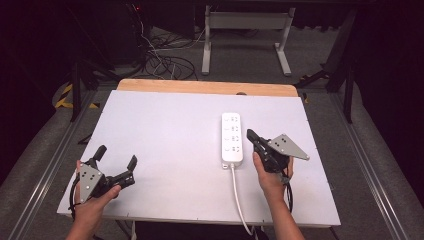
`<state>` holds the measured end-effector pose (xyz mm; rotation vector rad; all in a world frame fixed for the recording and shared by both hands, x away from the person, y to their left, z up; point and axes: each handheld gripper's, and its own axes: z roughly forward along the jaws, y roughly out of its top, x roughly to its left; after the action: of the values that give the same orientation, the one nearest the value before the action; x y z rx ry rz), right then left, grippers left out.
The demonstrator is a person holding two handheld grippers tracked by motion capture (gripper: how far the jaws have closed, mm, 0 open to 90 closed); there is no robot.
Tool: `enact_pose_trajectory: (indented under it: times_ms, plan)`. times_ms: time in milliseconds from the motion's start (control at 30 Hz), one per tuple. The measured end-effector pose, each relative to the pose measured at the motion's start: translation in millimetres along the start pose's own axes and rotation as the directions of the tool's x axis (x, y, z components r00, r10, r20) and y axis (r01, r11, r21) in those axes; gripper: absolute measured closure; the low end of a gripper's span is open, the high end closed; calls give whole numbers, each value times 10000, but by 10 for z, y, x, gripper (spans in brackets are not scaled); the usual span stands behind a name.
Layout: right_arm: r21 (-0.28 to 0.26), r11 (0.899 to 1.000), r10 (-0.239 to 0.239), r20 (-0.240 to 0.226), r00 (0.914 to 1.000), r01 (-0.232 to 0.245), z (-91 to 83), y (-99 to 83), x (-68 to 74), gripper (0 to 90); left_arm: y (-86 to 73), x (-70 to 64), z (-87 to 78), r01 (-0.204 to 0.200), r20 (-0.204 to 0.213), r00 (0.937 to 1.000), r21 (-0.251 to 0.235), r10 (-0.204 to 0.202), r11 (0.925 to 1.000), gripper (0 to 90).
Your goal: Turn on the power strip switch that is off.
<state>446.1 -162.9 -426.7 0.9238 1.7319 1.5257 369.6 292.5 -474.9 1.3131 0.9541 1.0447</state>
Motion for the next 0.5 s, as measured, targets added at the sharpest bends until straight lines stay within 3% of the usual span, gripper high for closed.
enact_pose_trajectory:
  times_ms: [500]
  plan:
    - [-179, 9998, -32, 156, 9999, 34, -24, -11, -10, 900, -1, 5, 2, 4, -8, 10000, 4, -4, 10000, 11]
